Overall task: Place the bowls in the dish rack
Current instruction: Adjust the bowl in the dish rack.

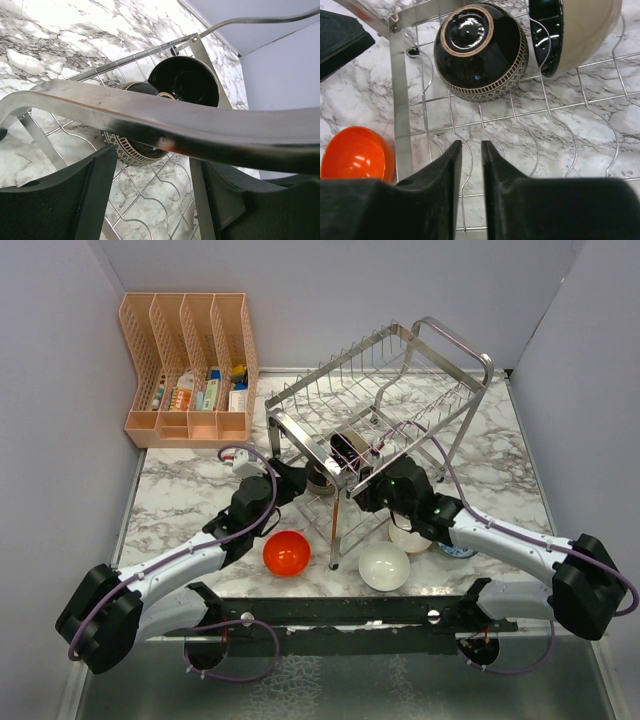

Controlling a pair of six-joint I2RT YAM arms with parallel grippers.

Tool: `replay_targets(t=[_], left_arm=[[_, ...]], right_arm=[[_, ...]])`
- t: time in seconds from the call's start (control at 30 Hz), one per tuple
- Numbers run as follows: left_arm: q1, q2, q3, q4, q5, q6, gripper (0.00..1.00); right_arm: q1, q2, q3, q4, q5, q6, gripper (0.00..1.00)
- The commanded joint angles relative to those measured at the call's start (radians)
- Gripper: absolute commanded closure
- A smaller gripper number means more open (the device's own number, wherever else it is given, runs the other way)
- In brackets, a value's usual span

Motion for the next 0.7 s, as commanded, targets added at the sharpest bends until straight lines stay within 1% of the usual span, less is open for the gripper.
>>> replay_targets(t=[0.0,0.03,0.1,0.23,0.3,0.47,0.67], left_arm=[[-0.005,0.003,-0.016,0.059,-0.035,0.001,0.38],[-0.006,0.002,-0.016,0.059,-0.035,0.001,0.38],[-0.006,0.004,-0.018,0.059,-0.037,0.004,0.38],[-0.006,0.01,-0.024,0.074,-0.041,0.009,0.38],[-0.005,0.009,-0.025,0.075,-0.041,0.009,0.38],[-0.005,0.006,-0.03,0.08,-0.038,0.013,0.38],[-0.006,-0.01,-0.043,0.087,-0.033,0.019,0.38]], right_arm=[[-0.003,-0.045,-0.022,0.254,-0.054,-0.03,0.89],[-0.002,-0.038,-0.032,0.281,-0.057,-0.027,0.95],[-0.002,-0.02,-0.057,0.365,-0.074,-0.022,0.99],[-0.003,0.03,-0.133,0.592,-0.087,0.0,0.99],[-0.002,0.052,-0.137,0.657,-0.093,0.013,0.99],[-0.002,0.116,-0.095,0.661,-0.105,0.056,0.99],[-0.003,0.198,-0.032,0.605,-0.108,0.076,0.99]])
